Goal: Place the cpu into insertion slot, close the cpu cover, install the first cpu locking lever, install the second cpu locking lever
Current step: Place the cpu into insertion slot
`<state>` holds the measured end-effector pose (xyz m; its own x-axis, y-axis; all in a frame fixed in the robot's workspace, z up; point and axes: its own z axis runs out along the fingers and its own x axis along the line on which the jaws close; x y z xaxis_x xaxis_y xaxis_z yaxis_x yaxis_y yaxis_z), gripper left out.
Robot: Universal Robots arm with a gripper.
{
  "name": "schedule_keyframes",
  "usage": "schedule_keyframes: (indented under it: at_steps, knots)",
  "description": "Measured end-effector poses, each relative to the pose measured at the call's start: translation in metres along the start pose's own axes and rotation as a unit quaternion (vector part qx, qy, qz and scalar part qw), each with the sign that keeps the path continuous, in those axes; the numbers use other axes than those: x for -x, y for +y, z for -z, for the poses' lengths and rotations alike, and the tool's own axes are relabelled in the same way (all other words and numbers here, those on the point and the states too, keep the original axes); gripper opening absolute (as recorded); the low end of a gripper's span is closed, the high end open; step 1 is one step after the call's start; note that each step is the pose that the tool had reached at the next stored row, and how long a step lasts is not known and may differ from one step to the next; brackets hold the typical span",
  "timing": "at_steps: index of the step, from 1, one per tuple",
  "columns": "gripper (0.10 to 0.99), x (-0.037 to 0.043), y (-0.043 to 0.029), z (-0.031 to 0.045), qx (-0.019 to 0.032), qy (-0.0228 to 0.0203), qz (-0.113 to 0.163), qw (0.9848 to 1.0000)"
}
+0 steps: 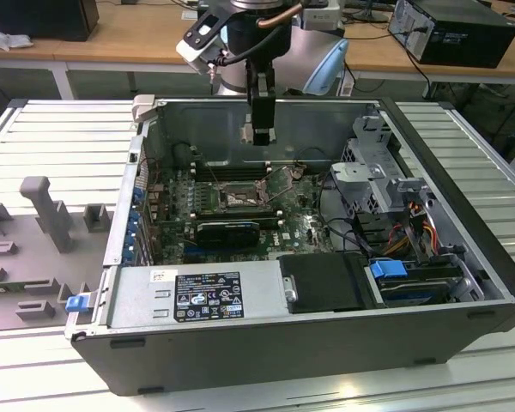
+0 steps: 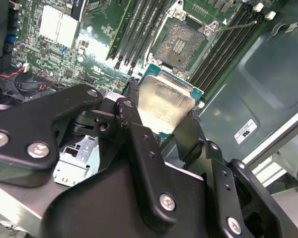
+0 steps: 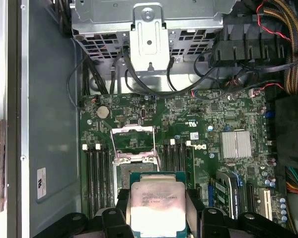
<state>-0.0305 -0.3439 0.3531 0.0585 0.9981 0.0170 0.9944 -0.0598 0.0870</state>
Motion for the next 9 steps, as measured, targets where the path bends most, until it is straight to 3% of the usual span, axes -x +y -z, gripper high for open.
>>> schedule_keyframes:
  at_steps: [9]
  knots:
    - [0.529, 0.0002, -0.0009, -0.0105, 0.0000, -0.0001, -0.002, 1.0000]
